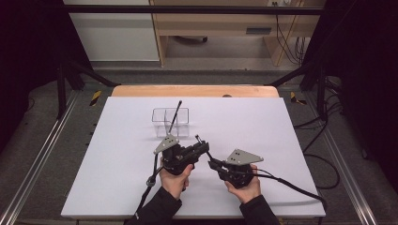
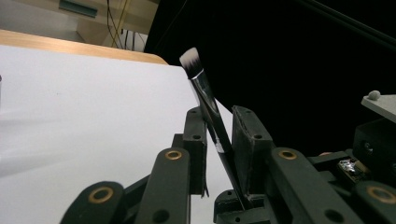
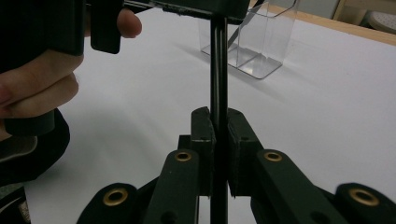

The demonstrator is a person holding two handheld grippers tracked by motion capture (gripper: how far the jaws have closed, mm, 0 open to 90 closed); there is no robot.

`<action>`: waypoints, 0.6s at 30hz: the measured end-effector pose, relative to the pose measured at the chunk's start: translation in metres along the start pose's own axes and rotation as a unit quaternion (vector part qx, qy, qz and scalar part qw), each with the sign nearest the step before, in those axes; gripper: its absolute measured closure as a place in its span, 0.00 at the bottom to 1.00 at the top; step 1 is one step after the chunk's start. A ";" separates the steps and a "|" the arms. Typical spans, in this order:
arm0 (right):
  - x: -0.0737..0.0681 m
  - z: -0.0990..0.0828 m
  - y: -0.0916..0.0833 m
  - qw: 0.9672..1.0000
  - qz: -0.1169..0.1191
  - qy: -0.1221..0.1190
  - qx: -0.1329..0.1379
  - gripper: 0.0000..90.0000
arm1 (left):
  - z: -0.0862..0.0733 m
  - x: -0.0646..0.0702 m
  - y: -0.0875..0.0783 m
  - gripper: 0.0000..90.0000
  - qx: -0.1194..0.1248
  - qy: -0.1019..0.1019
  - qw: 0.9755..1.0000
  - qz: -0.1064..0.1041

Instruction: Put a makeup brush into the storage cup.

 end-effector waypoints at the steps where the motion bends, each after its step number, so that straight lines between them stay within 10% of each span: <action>1: 0.000 0.000 0.000 1.000 -0.001 -0.001 0.001 0.93 | 0.000 0.000 0.000 0.84 0.001 0.000 1.000 -0.001; 18: -0.001 -0.002 0.003 1.000 0.008 -0.002 -0.007 0.89 | 0.000 0.011 -0.002 0.92 0.007 0.020 1.000 -0.014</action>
Point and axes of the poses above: each handheld gripper's, and its own axes: y roughly forward along the jaws, z roughly out of its top, x roughly to its right, the point moved 2 cm from there along y, roughly forward along the jaws, and after that the axes turned 4 degrees about -y, right-handed, at the moved point
